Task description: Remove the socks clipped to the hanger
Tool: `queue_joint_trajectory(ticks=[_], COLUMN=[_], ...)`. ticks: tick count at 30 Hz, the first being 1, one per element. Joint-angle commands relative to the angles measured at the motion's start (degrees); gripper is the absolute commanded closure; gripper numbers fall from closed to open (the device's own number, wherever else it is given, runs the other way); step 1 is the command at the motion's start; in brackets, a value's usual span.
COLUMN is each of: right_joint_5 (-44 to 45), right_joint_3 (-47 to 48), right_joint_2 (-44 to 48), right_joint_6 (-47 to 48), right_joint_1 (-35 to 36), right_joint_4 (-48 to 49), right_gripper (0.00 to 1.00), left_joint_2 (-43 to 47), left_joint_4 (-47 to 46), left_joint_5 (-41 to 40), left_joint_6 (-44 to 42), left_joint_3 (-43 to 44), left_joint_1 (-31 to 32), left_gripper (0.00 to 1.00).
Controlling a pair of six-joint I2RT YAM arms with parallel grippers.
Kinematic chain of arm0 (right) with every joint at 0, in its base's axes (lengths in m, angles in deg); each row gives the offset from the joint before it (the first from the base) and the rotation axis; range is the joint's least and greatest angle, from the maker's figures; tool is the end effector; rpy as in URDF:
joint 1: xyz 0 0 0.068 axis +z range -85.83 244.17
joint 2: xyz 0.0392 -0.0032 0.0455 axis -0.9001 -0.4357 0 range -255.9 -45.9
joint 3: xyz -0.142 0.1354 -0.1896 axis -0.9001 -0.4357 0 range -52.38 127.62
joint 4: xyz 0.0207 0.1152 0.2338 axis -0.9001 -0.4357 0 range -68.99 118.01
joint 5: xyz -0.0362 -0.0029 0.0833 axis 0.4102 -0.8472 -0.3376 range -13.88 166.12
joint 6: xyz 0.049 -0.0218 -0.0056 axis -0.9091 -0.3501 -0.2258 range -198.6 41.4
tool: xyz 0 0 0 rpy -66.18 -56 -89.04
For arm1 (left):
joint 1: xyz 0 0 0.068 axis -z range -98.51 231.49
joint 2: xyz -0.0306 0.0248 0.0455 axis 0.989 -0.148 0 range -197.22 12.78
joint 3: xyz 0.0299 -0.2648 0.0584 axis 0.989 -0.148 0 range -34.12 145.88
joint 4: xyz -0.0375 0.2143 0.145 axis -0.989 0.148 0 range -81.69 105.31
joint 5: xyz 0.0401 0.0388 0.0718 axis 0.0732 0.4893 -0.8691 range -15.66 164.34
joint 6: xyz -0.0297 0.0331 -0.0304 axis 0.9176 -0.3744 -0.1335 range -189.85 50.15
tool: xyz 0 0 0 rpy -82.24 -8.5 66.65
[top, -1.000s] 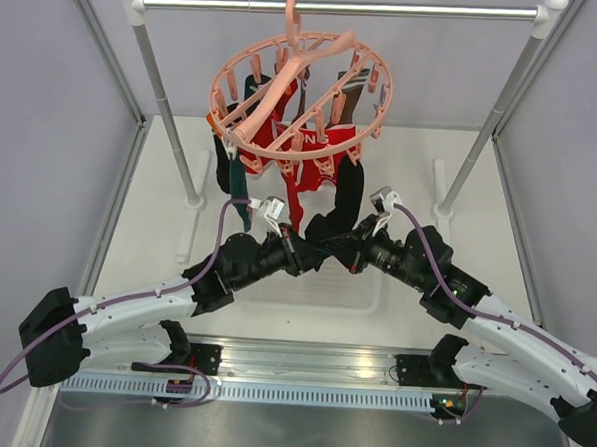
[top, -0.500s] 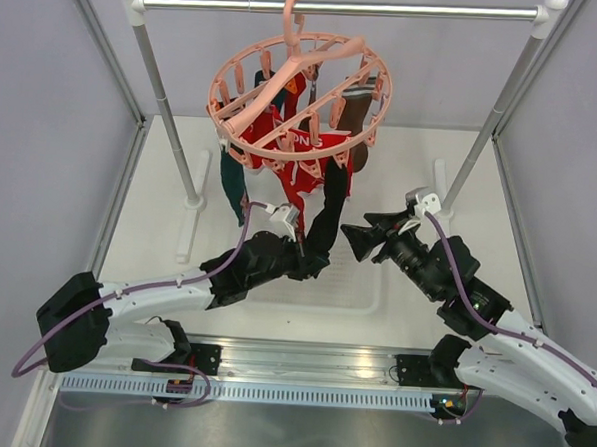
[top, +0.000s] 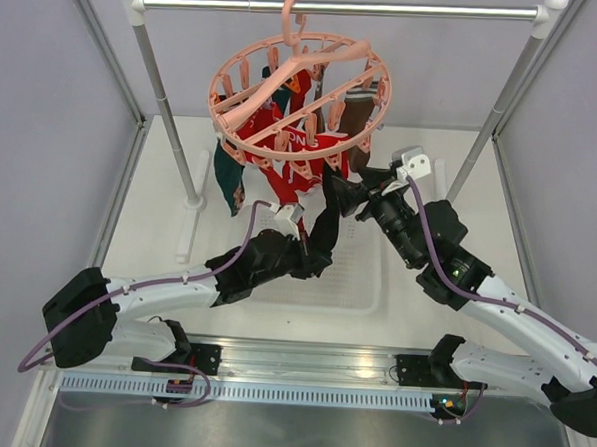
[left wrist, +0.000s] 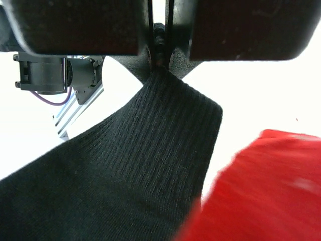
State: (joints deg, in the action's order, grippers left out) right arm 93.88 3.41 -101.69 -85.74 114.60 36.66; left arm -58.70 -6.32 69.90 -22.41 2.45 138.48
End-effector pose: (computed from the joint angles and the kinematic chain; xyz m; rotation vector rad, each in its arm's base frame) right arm 0.1505 0.1651 0.4081 -0.2861 1.4268 0.6061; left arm 0.1517 -0.2283 0.2349 0.1182 2.0960 -1.1054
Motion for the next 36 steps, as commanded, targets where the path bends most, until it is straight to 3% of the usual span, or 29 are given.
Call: queue_joint_trajectory(ticks=[1, 13, 29, 32, 36], right_joint_5=[2.63, 16.33, 21.88, 21.35, 21.53], right_joint_3=[3.97, 8.98, 12.33, 12.85, 13.47], right_joint_2=[-2.04, -8.45, -13.20, -13.55, -13.91], right_joint_6=[3.97, 12.32, 18.12, 18.39, 18.82], right_joint_1=[1.50, 7.66, 9.42, 9.33, 9.42], right_joint_4=[3.75, 5.24, 10.78, 11.22, 11.22], right_gripper=[0.37, 0.37, 0.31, 0.37, 0.54], left_joint_2=[-0.67, -2.61, -3.22, -2.96, -2.35], left_joint_4=[-1.10, -1.71, -1.98, -1.89, -1.89], left_joint_5=[-1.00, -0.74, -0.56, -0.30, -0.03], left_joint_6=[-1.91, -2.09, -2.18, -2.26, -2.44], left_joint_3=[2.36, 3.50, 3.85, 3.85, 4.03], left_joint_1=[0.14, 0.58, 1.02, 1.10, 1.19], left_gripper=[0.98, 0.98, 0.98, 0.98, 0.98])
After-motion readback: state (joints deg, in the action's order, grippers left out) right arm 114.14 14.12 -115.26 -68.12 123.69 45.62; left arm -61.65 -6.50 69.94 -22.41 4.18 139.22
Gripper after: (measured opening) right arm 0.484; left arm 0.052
